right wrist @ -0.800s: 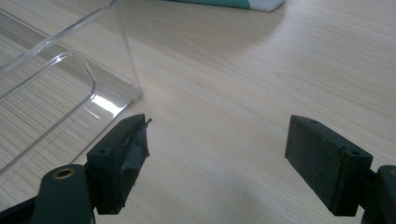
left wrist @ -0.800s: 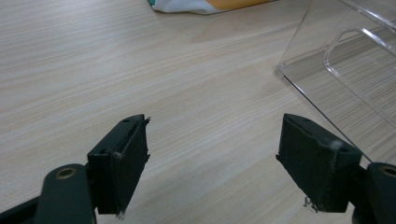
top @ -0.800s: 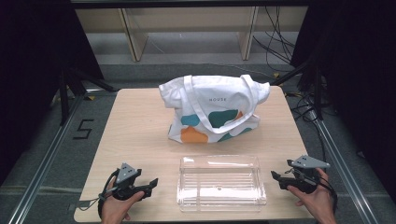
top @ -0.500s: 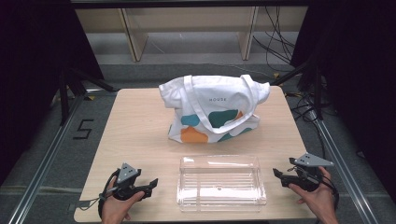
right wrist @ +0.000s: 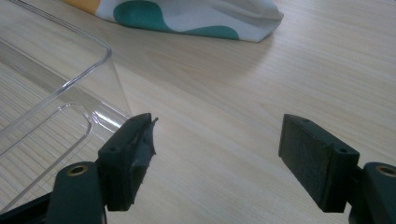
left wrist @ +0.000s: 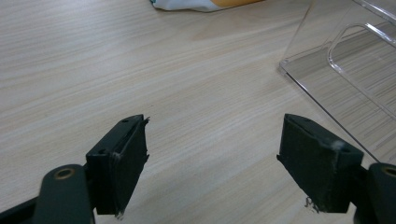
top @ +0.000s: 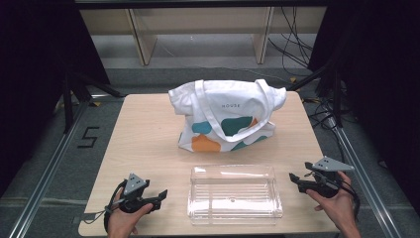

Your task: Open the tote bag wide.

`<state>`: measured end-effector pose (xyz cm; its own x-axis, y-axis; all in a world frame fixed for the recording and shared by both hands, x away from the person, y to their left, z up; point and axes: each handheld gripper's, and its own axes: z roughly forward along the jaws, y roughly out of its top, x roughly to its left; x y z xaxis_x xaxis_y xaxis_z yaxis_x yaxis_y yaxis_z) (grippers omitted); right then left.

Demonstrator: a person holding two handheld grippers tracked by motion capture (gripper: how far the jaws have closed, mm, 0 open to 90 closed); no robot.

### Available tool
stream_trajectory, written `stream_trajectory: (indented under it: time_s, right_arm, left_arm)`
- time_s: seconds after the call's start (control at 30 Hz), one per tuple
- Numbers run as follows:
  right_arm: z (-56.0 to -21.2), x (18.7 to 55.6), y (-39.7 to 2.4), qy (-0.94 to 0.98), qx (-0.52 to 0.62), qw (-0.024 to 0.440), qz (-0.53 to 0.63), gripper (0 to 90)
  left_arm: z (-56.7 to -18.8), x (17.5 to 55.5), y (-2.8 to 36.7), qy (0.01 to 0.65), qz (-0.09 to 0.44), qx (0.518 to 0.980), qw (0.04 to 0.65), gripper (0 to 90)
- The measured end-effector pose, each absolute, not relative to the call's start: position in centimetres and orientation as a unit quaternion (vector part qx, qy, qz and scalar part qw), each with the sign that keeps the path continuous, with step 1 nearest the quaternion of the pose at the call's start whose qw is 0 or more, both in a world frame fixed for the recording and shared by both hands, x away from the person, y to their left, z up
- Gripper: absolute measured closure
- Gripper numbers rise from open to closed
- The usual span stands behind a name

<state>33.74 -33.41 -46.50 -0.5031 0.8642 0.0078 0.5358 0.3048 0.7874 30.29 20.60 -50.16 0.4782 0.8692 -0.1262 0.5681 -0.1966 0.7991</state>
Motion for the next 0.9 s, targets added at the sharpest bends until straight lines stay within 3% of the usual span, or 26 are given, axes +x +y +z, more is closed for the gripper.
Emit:
stream_trajectory:
  time_s: [0.37,0.6,0.9]
  right_arm:
    - [-45.5,34.8,-33.0,0.779,0.430,0.227,0.396,31.8]
    - [-43.1,36.1,-32.6,0.770,0.423,0.245,0.410,34.9]
    - [-40.1,37.8,-31.6,0.758,0.425,0.231,0.438,38.1]
  left_arm:
    - [-50.1,30.3,20.7,0.476,0.184,0.754,0.414,22.9]
    - [-50.1,30.3,20.8,0.476,0.186,0.753,0.414,23.0]
    - [-50.1,30.3,20.7,0.477,0.187,0.752,0.415,23.4]
